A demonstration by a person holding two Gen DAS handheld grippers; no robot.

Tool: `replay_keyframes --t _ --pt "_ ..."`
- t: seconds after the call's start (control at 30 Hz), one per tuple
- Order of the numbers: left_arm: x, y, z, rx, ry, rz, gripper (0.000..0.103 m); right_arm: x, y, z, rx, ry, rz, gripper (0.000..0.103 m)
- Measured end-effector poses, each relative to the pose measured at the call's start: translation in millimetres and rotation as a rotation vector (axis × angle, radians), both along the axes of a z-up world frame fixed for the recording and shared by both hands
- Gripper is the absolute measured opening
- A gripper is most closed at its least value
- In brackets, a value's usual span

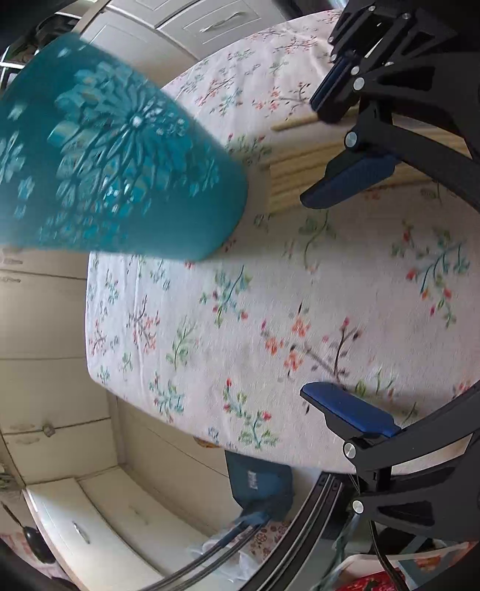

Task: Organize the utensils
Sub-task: 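Return the right gripper to the sticks while the left gripper grasps another stick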

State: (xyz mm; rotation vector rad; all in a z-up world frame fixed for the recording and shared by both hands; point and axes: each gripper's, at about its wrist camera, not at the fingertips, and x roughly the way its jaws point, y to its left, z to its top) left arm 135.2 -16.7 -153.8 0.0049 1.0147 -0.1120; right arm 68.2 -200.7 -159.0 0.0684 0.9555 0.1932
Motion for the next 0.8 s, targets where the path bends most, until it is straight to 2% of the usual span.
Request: replay_keyframes --t 0.43,0.57,0.7,0.77,0.8 --pt "0 -18 -3 0.043 -0.003 0.008 0.092 1 -4 1 0.043 0.009 -0.005 0.009" --pt "-2 -27 -5 0.086 0.002 -0.003 0.092 1 -4 2 0.046 0.011 -0.005 0.009" --pt "-2 -25 -5 0.084 0.004 -0.007 0.092 2 -4 2 0.047 0.008 -0.008 0.009" --pt "0 -26 -4 0.08 -0.002 -0.014 0.087 2 -4 1 0.05 0.007 -0.009 0.009" --pt "-1 -27 -3 0.076 -0.01 -0.03 0.081 1 -5 1 0.052 0.006 -0.009 0.009"
